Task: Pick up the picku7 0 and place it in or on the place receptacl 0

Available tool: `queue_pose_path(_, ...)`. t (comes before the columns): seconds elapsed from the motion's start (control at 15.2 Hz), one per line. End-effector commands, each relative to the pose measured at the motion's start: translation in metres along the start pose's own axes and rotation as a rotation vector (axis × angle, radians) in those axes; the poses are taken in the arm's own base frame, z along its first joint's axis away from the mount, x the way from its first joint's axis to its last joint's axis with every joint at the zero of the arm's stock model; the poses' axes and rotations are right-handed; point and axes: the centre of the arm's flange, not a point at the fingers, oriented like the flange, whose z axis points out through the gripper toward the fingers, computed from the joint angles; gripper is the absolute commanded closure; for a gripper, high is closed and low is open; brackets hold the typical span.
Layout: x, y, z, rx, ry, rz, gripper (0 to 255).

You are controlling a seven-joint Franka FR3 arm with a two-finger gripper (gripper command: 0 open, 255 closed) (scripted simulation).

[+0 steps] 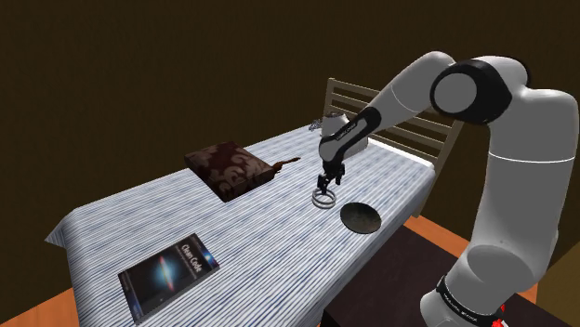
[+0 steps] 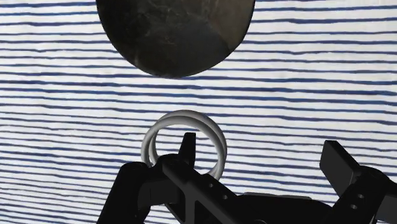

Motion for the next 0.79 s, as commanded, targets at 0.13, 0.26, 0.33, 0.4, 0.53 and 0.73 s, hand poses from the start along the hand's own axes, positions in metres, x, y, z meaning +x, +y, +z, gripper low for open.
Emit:
queue_pose_path(0.13, 0.032, 0.006, 0.041, 0.000, 0.002, 0.000, 0)
queue_pose_path(0.26, 0.049, 0.010, 0.061, 0.001, 0.003, 0.000, 0)
queue_pose_path(0.33, 0.057, 0.012, 0.072, 0.001, 0.004, 0.000, 0)
queue_pose_path(0.4, 0.065, 0.014, 0.082, 0.001, 0.004, 0.000, 0)
queue_pose_path(0.53, 0.081, 0.018, 0.102, 0.001, 0.005, 0.000, 0)
queue_pose_path(0.73, 0.093, 0.021, 0.122, 0.001, 0.006, 0.000, 0)
